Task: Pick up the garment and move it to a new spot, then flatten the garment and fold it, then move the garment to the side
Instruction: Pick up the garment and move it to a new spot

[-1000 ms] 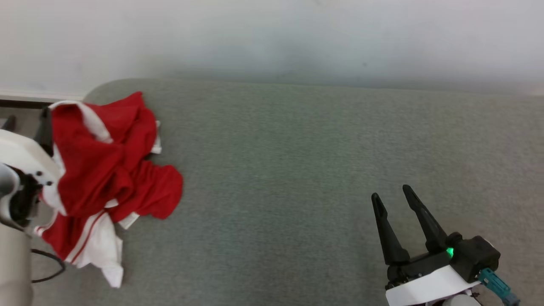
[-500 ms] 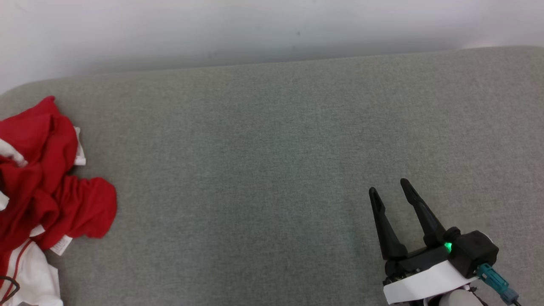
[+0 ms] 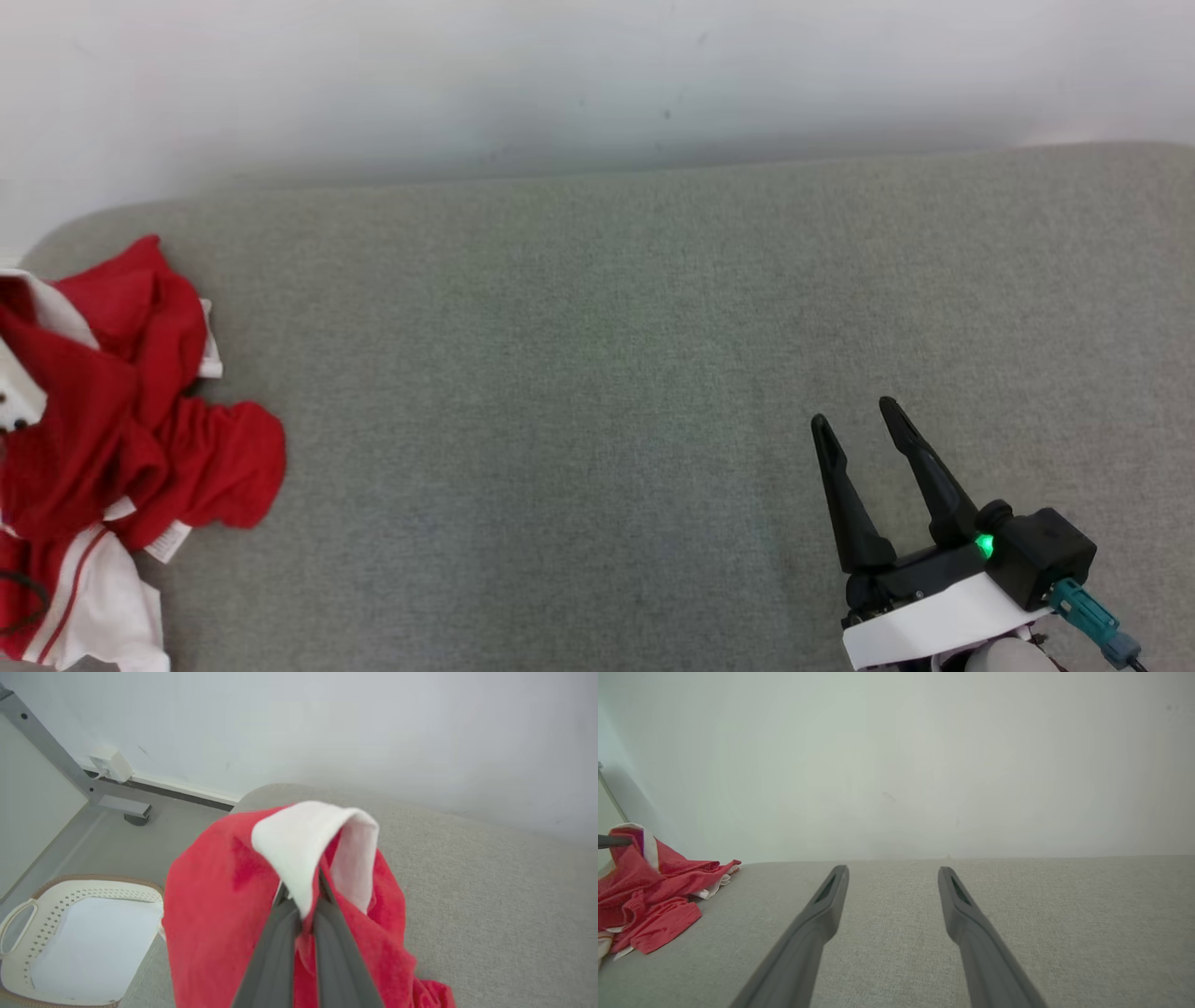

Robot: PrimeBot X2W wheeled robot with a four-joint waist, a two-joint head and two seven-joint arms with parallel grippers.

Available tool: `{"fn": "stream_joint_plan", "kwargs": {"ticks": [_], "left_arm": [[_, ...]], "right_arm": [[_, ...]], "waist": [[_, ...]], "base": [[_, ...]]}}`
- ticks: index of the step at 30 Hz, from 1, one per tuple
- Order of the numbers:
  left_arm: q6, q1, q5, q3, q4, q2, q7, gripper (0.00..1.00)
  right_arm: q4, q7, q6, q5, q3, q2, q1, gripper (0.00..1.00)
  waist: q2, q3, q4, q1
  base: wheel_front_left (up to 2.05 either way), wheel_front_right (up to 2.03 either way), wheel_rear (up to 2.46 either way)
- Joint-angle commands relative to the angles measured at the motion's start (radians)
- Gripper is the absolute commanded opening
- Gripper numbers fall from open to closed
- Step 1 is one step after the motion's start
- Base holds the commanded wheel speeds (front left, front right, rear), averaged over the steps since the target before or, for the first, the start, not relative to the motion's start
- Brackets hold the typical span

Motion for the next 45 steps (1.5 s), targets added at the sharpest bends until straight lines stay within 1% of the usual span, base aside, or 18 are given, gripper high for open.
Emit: {"fn": "stream_joint_plan", "kwargs": {"ticks": [1,6,9,13,16,17,20,24,27,29,32,35,38,39,41,45], "left_arm": [[-0.006,-0.024,0.017,-0.022,-0.023,-0.005,-0.018,0.00],[-0.014,-0.063,0.032,-0.101,-0.110,-0.035,-0.027,0.00],[-0.016,-0.070,0.031,-0.176,-0.199,-0.053,-0.021,0.00],[-0.016,-0.054,-0.017,-0.267,-0.359,-0.061,-0.002,0.00],[-0.016,-0.031,-0.062,-0.308,-0.484,-0.064,0.025,0.00],[-0.016,-0.031,-0.062,-0.308,-0.484,-0.064,0.025,0.00],[-0.016,0.000,-0.109,-0.328,-0.606,-0.067,0.058,0.00],[-0.012,0.035,-0.144,-0.331,-0.760,-0.080,0.088,0.00],[-0.001,0.057,-0.184,-0.329,-0.862,-0.111,0.111,0.00],[0.011,0.071,-0.191,-0.332,-0.922,-0.125,0.120,0.00],[0.023,0.112,-0.215,-0.348,-0.987,-0.160,0.132,0.00],[0.034,0.171,-0.232,-0.367,-1.015,-0.185,0.129,0.00],[0.044,0.247,-0.229,-0.389,-0.989,-0.215,0.097,0.00],[0.043,0.277,-0.217,-0.404,-0.970,-0.224,0.081,0.00],[0.042,0.327,-0.215,-0.431,-0.918,-0.260,0.034,0.00],[0.033,0.394,-0.173,-0.505,-0.762,-0.316,-0.067,0.00]], "right_arm": [[0.003,0.001,-0.002,0.008,-0.004,-0.004,0.011,1.00],[0.001,0.001,-0.002,0.021,-0.005,-0.004,0.029,1.00],[-0.002,0.001,-0.002,0.020,-0.005,-0.004,0.041,1.00],[-0.019,0.001,-0.002,0.014,-0.012,-0.005,0.048,1.00],[-0.032,0.001,-0.002,0.014,-0.019,-0.004,0.057,1.00],[-0.032,0.001,-0.002,0.014,-0.019,-0.004,0.057,1.00],[-0.046,0.001,-0.002,0.009,-0.025,-0.004,0.061,1.00],[-0.060,0.001,-0.002,0.005,-0.036,-0.004,0.065,1.00],[-0.068,0.001,-0.002,0.003,-0.042,-0.004,0.066,1.00],[-0.070,0.001,-0.002,0.003,-0.047,-0.004,0.065,1.00],[-0.074,0.001,-0.002,0.002,-0.053,-0.004,0.062,1.00],[-0.074,0.001,-0.002,0.004,-0.060,-0.004,0.063,1.00],[-0.070,0.001,-0.002,0.005,-0.061,-0.004,0.064,1.00],[-0.066,0.001,-0.002,0.005,-0.059,-0.004,0.064,1.00],[-0.059,0.001,-0.002,0.006,-0.057,-0.004,0.062,1.00],[-0.040,0.001,-0.002,0.000,-0.047,-0.004,0.056,1.00]], "waist": [[0.0000,-0.040,0.019,0.0000],[0.0000,-0.091,0.034,0.0000],[0.0000,-0.111,0.035,0.0000],[0.0000,-0.130,0.021,0.0000],[0.0000,-0.142,-0.002,0.0000],[0.0000,-0.142,-0.002,0.0000],[0.0000,-0.151,-0.036,0.0000],[0.0000,-0.158,-0.090,0.0000],[0.0000,-0.156,-0.134,0.0000],[0.0000,-0.152,-0.162,0.0000],[0.0000,-0.140,-0.201,0.0000],[0.0000,-0.128,-0.232,0.0000],[0.0000,-0.118,-0.254,0.0000],[0.0000,-0.116,-0.260,0.0000],[0.0000,-0.115,-0.265,0.0000],[0.0000,-0.111,-0.264,0.0000]], "base": [[0.00,0.00,0.00],[0.00,0.00,0.00],[0.00,0.00,0.00],[0.00,0.00,0.00],[0.00,0.00,0.00],[0.00,0.00,0.00],[0.00,0.00,0.00],[0.00,0.00,0.00],[0.00,0.00,0.00],[0.00,0.00,0.00],[0.00,0.00,0.00],[0.00,0.00,0.00],[0.00,0.00,0.00],[0.00,0.00,0.00],[0.00,0.00,0.00],[0.00,0.00,0.00]]}}
